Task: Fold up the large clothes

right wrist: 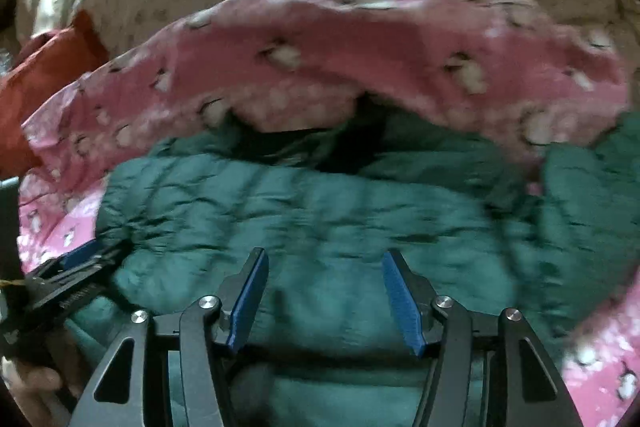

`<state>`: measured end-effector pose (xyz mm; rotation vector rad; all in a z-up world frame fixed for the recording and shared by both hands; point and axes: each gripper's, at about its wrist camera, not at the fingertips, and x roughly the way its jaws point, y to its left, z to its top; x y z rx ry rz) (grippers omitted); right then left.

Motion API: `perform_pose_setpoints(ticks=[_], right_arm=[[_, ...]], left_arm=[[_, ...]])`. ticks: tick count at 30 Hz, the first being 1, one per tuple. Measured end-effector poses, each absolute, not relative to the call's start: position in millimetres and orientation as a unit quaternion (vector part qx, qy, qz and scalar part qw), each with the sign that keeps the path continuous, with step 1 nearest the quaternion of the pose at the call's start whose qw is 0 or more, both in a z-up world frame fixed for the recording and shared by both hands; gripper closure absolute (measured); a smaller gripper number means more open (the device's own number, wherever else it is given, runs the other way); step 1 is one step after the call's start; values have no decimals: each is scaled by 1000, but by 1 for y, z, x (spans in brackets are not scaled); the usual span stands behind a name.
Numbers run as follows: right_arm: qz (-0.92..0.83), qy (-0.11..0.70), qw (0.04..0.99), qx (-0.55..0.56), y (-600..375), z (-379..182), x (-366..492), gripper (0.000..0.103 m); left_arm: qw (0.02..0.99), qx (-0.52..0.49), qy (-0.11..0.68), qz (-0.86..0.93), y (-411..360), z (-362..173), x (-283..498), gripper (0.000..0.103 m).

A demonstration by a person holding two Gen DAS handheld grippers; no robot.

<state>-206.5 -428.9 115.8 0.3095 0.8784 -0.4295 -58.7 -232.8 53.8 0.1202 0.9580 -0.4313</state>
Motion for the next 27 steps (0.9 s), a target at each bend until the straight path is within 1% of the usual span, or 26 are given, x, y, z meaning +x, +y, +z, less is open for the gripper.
perform_pose_setpoints(ticks=[5,8,12,15,17,20,22,27], right_arm=[[-241,451,841,176,-462,86,-222,47],[-234,450,839,196,-471,72,-227,47],[-240,452,840,181,-466,84,-228,47],[-243,423,852,189,-463,101,-242,47],[-245,419,855,184,-461,105,-247,47],[-248,445,844,168,-461,88,-241,47],[-240,459,838,174,-462,75,-238,47],[-242,448,842,178,-458,85,-246,47]], left_arm=[[866,62,452,-204,-235,53,-61,34],[866,67,451,-205,-237,52,-61,31],[866,63,451,-206,-235,51,-60,31],[866,60,451,-208,-235,50,-60,30],[866,60,451,-209,-235,50,-60,28],[864,58,450,-216,-236,49,-59,24],[864,57,450,-217,-235,49,-59,24],[868,62,443,-216,-232,61,-70,24]])
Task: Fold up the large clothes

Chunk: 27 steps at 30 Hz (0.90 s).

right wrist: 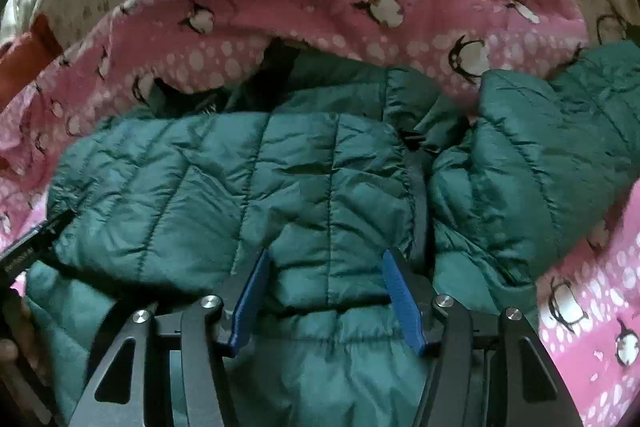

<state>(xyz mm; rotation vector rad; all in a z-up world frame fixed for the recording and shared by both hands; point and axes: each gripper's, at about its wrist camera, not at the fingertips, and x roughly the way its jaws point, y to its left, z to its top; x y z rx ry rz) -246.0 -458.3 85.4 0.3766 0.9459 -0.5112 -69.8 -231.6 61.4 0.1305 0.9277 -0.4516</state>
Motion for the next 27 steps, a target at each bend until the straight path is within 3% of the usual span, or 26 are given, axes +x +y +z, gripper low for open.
perform_pose_setpoints(ticks=[27], right_arm=[[-256,392,862,194,-447,144,-352,44]], left_arm=[[857,52,414,-303,-267,130,-192,24]])
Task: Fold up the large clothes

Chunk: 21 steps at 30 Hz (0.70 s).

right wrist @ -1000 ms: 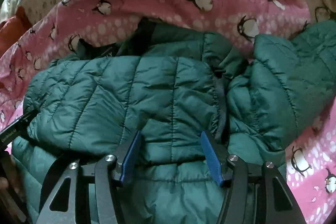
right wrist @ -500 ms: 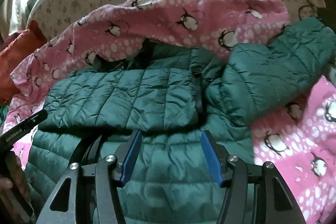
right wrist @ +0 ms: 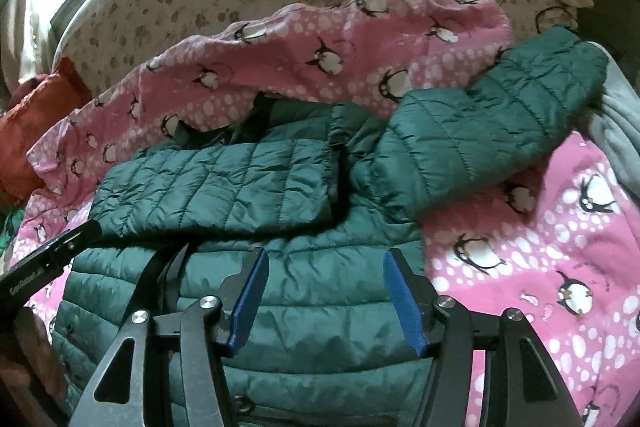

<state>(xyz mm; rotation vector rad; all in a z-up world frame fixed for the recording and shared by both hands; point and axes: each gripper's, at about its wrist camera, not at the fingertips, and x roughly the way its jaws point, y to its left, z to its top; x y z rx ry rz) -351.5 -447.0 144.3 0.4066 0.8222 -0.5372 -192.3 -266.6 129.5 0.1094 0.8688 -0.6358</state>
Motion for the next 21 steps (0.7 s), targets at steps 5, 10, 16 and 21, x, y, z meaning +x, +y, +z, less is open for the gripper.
perform_pose_setpoints(ticks=[5,10,16,21], right_arm=[[-261,384,863,198,-454,150,-364,44],[-267,382,862,199,-462,154,-372,44],[-278,382,859,196,-472,154,-379,44],[-286,387,855,196,-482,152,-382,44]], left_arm=[[855,51,411,-312,-277,135,-203,24],[853,52,411,-317,-287,137,-212,24],[848,51,417,-324,-295,136,-216,24],[844,46,427,-323,-299,133,-211,24]])
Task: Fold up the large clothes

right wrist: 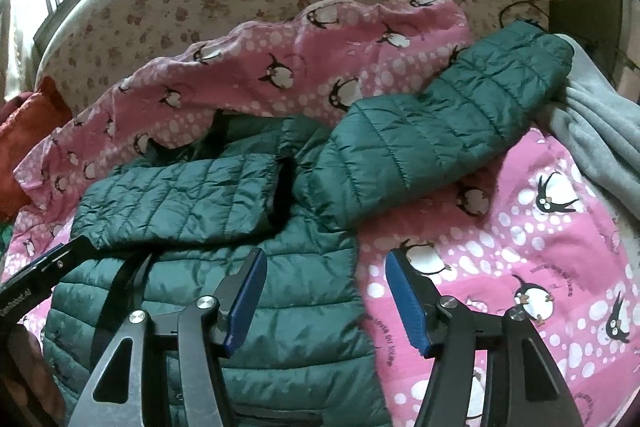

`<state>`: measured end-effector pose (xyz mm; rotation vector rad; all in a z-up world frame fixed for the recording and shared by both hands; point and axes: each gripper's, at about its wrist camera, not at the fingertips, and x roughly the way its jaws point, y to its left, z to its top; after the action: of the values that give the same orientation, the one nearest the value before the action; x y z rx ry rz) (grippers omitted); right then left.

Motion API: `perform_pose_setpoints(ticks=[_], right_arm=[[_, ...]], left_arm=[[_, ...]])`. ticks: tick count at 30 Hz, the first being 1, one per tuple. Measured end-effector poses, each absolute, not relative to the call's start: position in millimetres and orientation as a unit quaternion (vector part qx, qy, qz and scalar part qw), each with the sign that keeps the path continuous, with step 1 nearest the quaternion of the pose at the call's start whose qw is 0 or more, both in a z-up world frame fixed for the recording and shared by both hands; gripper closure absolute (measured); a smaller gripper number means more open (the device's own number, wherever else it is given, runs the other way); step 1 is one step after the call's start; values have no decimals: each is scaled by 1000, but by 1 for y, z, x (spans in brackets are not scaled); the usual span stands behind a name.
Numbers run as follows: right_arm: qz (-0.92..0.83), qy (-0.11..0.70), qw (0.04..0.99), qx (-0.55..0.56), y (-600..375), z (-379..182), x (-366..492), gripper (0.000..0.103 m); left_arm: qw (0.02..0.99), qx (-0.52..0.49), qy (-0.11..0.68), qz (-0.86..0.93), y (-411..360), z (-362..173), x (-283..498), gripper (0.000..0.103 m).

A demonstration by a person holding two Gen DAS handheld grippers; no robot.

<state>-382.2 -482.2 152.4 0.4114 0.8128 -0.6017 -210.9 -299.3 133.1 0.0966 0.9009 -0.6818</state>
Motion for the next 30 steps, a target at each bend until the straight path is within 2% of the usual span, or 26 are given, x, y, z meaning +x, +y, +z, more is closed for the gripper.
perform_pose_setpoints(ticks=[30], right_arm=[[-324,405,836,177,-548,149,-370,44]], left_arm=[[833,15,440,-334,-309,98,-189,24]])
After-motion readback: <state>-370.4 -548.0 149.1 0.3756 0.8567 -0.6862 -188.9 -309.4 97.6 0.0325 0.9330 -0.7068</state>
